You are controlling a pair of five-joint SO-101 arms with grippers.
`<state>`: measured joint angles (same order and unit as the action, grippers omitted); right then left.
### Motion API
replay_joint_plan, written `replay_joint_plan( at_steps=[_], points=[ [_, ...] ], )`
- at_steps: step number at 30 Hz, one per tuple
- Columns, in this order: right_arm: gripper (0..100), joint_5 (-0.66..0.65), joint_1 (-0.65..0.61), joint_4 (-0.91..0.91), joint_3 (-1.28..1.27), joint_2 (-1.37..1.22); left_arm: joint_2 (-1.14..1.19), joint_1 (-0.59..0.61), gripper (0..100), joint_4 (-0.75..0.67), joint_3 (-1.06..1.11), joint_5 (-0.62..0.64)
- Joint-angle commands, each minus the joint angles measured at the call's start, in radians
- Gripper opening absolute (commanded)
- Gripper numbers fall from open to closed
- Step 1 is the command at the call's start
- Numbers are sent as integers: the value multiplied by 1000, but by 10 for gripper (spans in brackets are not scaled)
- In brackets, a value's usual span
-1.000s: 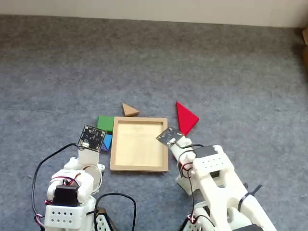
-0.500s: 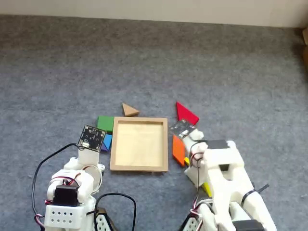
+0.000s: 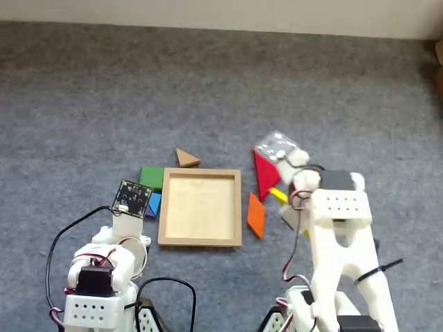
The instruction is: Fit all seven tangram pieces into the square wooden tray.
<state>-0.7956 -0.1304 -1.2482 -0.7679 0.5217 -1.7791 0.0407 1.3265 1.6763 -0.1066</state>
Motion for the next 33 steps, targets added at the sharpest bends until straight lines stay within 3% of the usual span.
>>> replay_joint_plan(
  at_steps=[1,11,24,33],
  points=[
    [6,-14,-136,24,84,54,-39,-8,5,2,19,-5],
    [6,-46,-381,424,13,114,-39,-8,5,2,19,-5],
    [6,-285,-489,1009,-134,-183,-39,-8,5,2,19,-5],
    [15,-282,-524,1112,-145,-306,-39,-8,5,2,19,-5]
  ],
)
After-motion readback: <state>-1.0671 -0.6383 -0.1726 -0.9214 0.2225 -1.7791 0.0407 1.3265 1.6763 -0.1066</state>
